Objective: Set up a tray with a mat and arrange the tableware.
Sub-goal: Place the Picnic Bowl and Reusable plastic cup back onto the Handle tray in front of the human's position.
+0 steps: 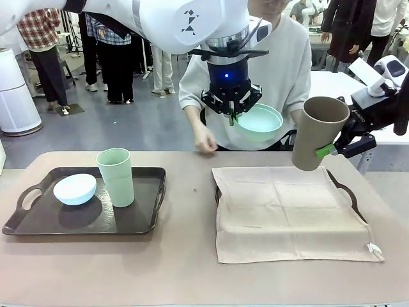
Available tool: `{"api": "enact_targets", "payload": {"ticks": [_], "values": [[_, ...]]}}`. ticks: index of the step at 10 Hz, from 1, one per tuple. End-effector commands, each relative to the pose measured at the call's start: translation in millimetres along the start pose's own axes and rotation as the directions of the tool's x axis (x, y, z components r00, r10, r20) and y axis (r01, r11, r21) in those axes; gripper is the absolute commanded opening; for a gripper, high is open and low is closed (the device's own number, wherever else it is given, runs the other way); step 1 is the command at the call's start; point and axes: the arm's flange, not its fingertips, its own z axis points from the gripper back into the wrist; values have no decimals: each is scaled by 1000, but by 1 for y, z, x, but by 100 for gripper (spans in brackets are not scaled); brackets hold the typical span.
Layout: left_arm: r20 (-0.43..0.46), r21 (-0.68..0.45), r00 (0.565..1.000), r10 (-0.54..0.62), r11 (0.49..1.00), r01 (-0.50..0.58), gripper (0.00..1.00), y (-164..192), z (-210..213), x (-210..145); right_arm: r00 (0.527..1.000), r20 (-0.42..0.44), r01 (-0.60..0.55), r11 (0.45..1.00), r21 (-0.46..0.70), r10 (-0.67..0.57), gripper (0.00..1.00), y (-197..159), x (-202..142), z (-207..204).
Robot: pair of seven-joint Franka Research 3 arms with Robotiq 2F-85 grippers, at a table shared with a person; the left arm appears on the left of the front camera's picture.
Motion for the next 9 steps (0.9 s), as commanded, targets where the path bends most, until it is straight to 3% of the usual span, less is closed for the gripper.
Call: {"api": "enact_targets", "payload": {"ticks": [1,9], "values": [[10,1,1000,1,1000,-1,0,-1,1,1,1000,0,-13,1000,2,13,24,-2,-1,-1],[10,1,1000,1,1000,-1,0,-1,1,1,1000,0,-13,1000,2,13,24,-2,-1,-1]]}}
